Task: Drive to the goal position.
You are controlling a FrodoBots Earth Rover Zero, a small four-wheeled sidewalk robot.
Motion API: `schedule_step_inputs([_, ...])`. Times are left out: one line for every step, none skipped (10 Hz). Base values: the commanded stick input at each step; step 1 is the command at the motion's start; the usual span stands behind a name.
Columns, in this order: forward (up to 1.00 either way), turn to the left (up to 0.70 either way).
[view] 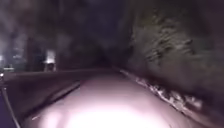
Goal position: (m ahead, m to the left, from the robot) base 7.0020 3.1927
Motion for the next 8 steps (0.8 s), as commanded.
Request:
schedule_step_inputs([0.5,0.0])
schedule_step_inputs([0.5,0.0])
schedule_step_inputs([0.5,0.0])
schedule_step_inputs([0.5,0.0])
schedule_step_inputs([0.5,0.0])
schedule_step_inputs([0.5,0.0])
schedule_step_inputs([0.5,0.0])
schedule_step_inputs([0.5,0.0])
